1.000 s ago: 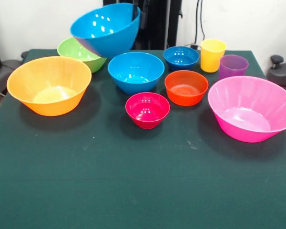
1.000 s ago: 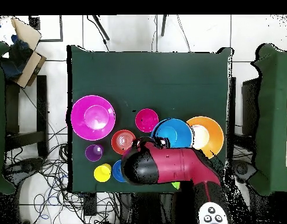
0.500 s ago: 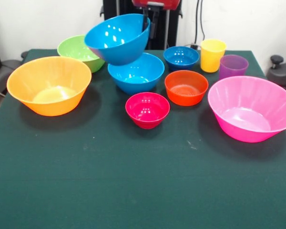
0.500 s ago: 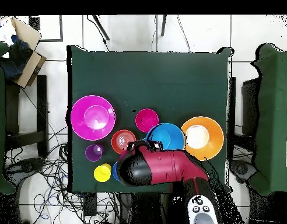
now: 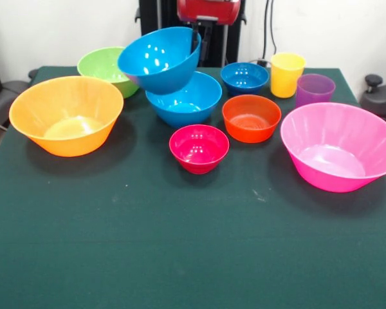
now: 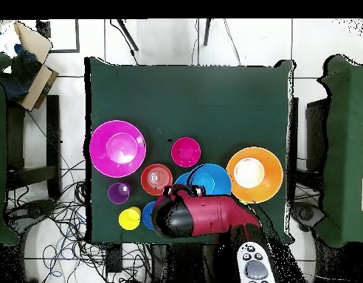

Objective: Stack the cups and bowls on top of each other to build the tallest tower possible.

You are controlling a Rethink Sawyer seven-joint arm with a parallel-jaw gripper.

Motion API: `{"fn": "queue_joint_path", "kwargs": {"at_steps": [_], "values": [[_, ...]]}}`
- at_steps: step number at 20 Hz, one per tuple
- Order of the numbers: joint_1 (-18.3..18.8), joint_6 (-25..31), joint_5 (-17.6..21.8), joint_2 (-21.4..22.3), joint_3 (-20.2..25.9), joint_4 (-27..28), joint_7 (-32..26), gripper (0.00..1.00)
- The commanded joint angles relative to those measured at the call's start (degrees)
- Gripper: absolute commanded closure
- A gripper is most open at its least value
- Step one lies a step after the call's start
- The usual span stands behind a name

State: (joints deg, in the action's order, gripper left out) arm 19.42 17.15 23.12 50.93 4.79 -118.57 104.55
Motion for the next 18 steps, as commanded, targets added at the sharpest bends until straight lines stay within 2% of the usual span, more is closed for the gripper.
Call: {"fn": "queue_joint_path", "kwargs": {"at_steps": [1,7,18], "values": [[-1.58,-5.62,2.70,-5.27,-1.33,-1.95,7.46,1.00],[-3.25,-8.46,2.10,-7.47,-2.75,-2.55,8.01,1.00],[-4.79,-7.98,0.05,-6.61,-3.40,-3.42,7.57,1.00]]}}
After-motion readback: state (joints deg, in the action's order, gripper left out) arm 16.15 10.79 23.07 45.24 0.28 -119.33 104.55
